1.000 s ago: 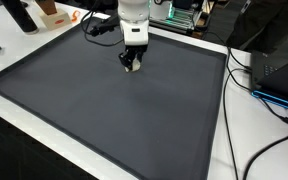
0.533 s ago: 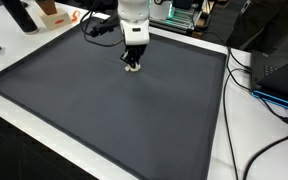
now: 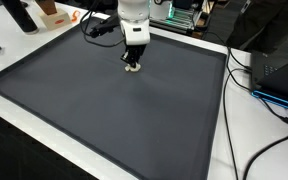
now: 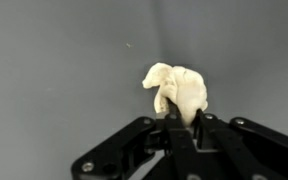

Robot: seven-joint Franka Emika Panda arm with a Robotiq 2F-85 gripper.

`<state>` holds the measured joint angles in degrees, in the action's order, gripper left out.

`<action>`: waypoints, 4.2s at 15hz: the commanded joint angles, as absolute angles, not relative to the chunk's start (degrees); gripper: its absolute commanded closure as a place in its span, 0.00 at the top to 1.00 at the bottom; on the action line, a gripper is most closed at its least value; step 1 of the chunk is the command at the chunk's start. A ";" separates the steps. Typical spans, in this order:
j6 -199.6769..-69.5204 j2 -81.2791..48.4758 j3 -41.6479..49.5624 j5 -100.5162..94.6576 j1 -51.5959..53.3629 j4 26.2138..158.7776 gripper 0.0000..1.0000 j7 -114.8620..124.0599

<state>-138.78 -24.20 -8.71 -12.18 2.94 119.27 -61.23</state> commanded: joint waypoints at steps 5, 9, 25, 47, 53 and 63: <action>-139.64 -24.27 -8.51 -12.60 2.69 119.88 0.52 -60.97; -139.49 -24.07 -8.44 -12.82 2.86 119.91 0.83 -60.72; -139.47 -17.45 -11.10 -0.90 1.35 120.34 1.00 -50.82; -137.80 -17.50 -4.58 70.89 -10.05 127.62 1.00 -63.84; -130.96 -21.53 -0.49 76.93 -9.75 128.44 1.00 -63.94; -121.22 -25.33 3.10 77.21 -9.64 127.80 1.00 -58.34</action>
